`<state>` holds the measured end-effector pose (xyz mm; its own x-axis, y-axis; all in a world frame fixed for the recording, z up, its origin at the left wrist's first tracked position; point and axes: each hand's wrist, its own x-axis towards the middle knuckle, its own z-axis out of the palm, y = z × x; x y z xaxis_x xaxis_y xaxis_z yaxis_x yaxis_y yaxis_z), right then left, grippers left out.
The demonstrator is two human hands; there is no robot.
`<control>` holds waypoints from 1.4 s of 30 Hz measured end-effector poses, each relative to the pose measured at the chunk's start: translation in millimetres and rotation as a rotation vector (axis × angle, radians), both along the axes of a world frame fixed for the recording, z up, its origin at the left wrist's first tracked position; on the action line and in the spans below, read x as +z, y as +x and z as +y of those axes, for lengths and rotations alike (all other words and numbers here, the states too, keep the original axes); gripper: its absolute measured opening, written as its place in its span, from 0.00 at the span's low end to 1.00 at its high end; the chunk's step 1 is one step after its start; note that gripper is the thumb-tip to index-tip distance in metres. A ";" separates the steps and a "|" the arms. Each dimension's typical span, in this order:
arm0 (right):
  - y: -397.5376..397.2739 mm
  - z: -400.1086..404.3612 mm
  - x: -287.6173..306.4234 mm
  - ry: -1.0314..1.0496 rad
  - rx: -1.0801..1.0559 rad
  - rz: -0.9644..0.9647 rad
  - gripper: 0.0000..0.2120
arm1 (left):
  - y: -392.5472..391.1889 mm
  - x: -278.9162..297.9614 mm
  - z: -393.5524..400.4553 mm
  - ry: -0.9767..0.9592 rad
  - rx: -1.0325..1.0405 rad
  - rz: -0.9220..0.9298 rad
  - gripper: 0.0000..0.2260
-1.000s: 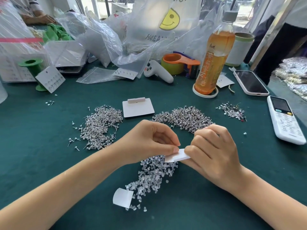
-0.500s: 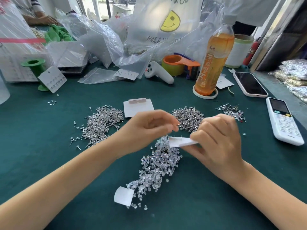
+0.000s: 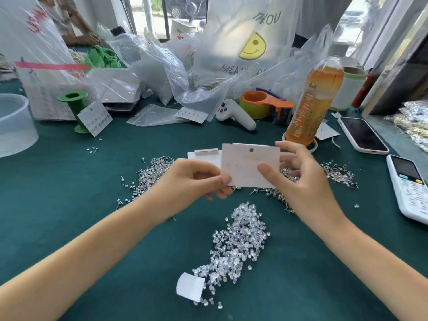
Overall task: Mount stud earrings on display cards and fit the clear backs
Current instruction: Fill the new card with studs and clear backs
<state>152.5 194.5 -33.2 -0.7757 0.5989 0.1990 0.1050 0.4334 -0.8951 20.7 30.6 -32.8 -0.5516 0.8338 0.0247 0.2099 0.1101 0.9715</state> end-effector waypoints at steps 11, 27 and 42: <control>-49.6 -27.0 -9.5 -0.455 0.244 -0.084 0.04 | -39.6 -12.5 -44.8 -0.052 0.079 0.648 0.36; -62.9 -75.8 -25.5 0.246 0.437 -0.325 0.11 | -78.3 -33.0 -78.0 -0.038 0.262 0.666 0.36; -62.5 -104.5 -30.4 0.698 0.354 -0.309 0.07 | -66.6 -39.6 -76.2 -0.062 0.227 0.662 0.36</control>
<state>90.0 90.1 -63.7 -0.9750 0.1287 0.1811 0.0555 0.9303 -0.3627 -45.9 -45.5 -72.4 -0.5980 0.7103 0.3714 0.7201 0.2725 0.6382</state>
